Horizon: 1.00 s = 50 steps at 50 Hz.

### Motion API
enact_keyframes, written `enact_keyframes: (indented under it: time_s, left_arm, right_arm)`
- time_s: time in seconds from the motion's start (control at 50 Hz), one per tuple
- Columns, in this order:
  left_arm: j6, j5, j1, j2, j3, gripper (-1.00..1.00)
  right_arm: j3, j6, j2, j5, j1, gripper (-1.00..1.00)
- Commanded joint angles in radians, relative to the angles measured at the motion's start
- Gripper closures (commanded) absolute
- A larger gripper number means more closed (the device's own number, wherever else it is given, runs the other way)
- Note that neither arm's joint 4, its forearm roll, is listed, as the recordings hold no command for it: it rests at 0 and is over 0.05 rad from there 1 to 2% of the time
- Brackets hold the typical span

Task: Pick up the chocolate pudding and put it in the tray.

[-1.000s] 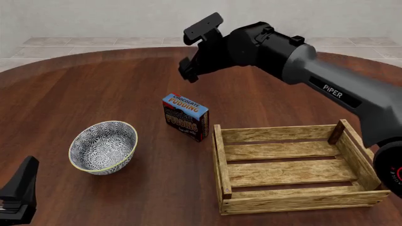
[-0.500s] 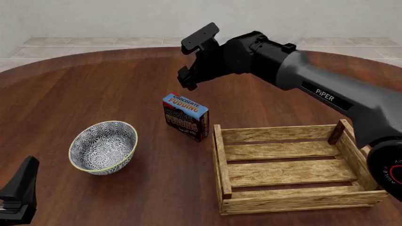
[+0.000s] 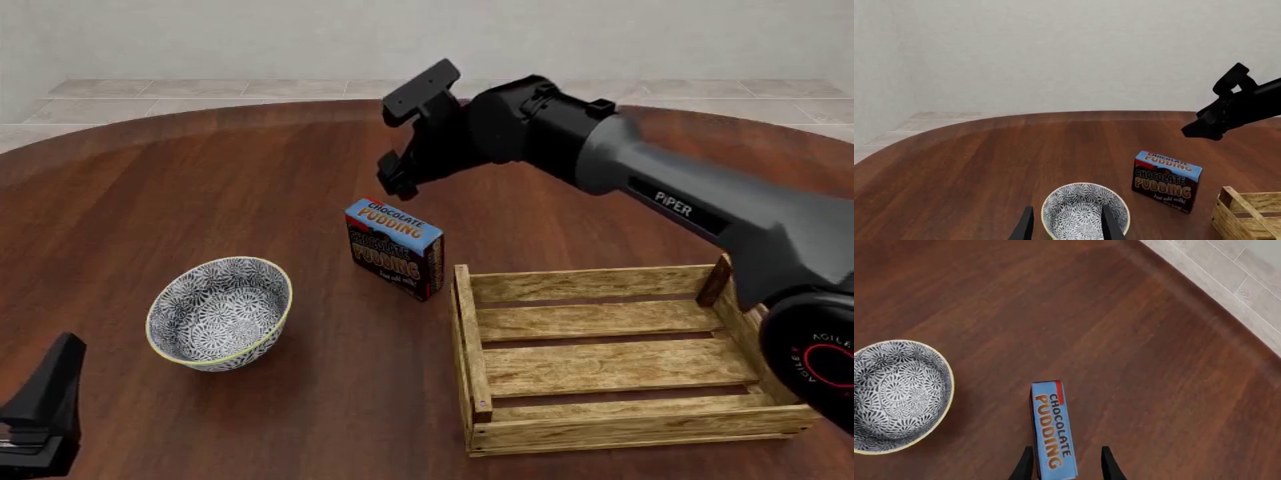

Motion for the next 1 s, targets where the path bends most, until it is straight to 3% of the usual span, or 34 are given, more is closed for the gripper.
enact_keyframes:
  time_s: [0.02, 0.34, 1.0]
  left_arm:
    - [0.0, -0.015, 0.0, 0.0, 0.016, -1.0]
    - [0.003, -0.085, 0.0, -0.001, 0.087, -1.0]
    - [0.001, -0.095, -0.004, -0.001, 0.097, -1.0]
  right_arm:
    - [-0.008, -0.003, 0.018, 0.0, -0.003, -1.0]
    - [0.013, 0.005, 0.036, -0.028, 0.004, -1.0]
    - [0.043, 0.013, 0.065, -0.064, 0.005, -1.0]
